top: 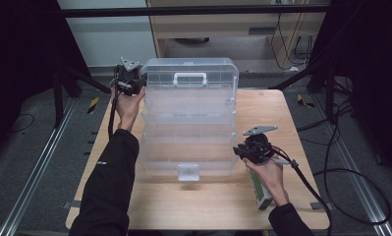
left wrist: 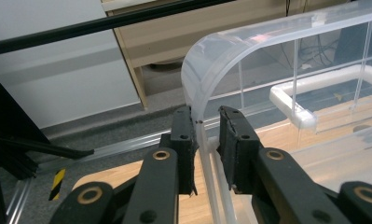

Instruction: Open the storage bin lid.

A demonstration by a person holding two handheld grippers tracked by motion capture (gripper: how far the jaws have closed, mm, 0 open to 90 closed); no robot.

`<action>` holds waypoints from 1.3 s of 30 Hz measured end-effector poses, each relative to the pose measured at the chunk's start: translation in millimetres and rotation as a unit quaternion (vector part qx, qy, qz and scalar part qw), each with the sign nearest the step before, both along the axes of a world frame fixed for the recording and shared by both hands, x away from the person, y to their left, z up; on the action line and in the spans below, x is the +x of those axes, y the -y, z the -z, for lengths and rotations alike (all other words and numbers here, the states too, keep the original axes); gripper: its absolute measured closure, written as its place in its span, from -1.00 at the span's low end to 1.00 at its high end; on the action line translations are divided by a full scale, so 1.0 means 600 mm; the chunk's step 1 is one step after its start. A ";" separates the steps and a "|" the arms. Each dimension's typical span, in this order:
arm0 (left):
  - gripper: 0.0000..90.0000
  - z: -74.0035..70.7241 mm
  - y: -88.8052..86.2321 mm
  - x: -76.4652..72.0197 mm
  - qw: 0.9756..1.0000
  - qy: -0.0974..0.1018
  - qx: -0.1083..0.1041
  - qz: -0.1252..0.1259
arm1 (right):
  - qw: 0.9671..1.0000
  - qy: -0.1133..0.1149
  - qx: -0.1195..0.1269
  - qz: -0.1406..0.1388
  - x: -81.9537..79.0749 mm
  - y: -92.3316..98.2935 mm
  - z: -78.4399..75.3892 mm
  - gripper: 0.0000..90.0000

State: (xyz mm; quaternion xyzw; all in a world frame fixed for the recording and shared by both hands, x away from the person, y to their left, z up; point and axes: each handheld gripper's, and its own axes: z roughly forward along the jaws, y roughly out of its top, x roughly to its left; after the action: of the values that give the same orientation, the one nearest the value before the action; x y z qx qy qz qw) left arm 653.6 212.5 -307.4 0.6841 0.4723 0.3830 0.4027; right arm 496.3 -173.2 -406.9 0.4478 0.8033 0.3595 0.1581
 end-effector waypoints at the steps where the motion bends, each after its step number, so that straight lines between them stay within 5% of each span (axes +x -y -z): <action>1: 0.68 0.001 -0.001 0.002 1.000 0.000 -0.005 0.000 | 1.000 0.000 -0.001 0.000 0.000 0.000 0.000 0.64; 27: 0.63 0.014 0.011 0.035 1.000 -0.006 0.023 -0.017 | 1.000 0.001 -0.001 0.001 0.000 0.000 0.000 0.64; 39: 0.62 0.027 0.000 0.048 0.999 -0.029 0.028 -0.028 | 1.000 0.004 -0.004 0.002 -0.001 -0.002 0.001 0.68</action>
State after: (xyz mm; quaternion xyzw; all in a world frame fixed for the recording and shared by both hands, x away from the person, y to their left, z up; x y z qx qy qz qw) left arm 682.4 212.7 -323.4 0.6926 0.4920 0.3865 0.3589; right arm 495.6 -172.2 -407.3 0.4475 0.8028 0.3581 0.1641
